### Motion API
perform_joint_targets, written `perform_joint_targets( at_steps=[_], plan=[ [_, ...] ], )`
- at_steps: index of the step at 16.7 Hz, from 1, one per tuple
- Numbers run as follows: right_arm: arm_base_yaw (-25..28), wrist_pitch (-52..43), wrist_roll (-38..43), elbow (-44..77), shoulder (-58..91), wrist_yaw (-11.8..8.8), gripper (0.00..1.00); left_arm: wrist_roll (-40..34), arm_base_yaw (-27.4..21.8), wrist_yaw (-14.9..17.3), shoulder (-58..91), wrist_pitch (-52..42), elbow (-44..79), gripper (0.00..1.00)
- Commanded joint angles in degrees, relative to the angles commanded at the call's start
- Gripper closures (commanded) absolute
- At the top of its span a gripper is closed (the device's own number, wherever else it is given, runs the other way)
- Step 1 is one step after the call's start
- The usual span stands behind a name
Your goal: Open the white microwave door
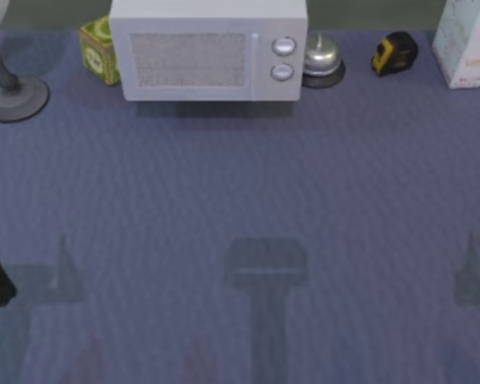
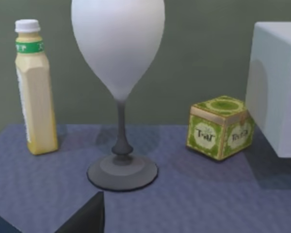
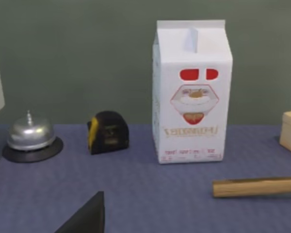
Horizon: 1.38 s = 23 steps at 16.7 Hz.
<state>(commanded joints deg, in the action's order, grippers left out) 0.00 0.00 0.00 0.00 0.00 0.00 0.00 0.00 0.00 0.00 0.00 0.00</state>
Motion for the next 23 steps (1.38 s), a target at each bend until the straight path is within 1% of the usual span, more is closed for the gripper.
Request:
perform_joint_targets(
  at_steps=[2, 4, 7, 11, 19, 23],
  plan=[
    [0.0, 0.0, 0.0, 0.0, 0.0, 0.0, 0.0, 0.0, 0.0, 0.0, 0.0, 0.0, 0.0, 0.0],
    [0.0, 0.0, 0.0, 0.0, 0.0, 0.0, 0.0, -0.5, -0.94, -0.79, 1.76, -0.03, 1.72, 0.0],
    [0.0, 0.0, 0.0, 0.0, 0.0, 0.0, 0.0, -2.36, -4.41, -3.86, 9.0, -0.17, 8.29, 0.0],
    [0.0, 0.0, 0.0, 0.0, 0.0, 0.0, 0.0, -6.1, -11.68, -10.43, 26.97, -0.61, 21.99, 0.0],
    [0.0, 0.0, 0.0, 0.0, 0.0, 0.0, 0.0, -14.47, -29.12, -26.11, 75.43, -2.38, 53.97, 0.0],
    [0.0, 0.0, 0.0, 0.0, 0.0, 0.0, 0.0, -18.08, -36.57, -32.76, 94.39, -3.01, 67.72, 0.0]
  ],
)
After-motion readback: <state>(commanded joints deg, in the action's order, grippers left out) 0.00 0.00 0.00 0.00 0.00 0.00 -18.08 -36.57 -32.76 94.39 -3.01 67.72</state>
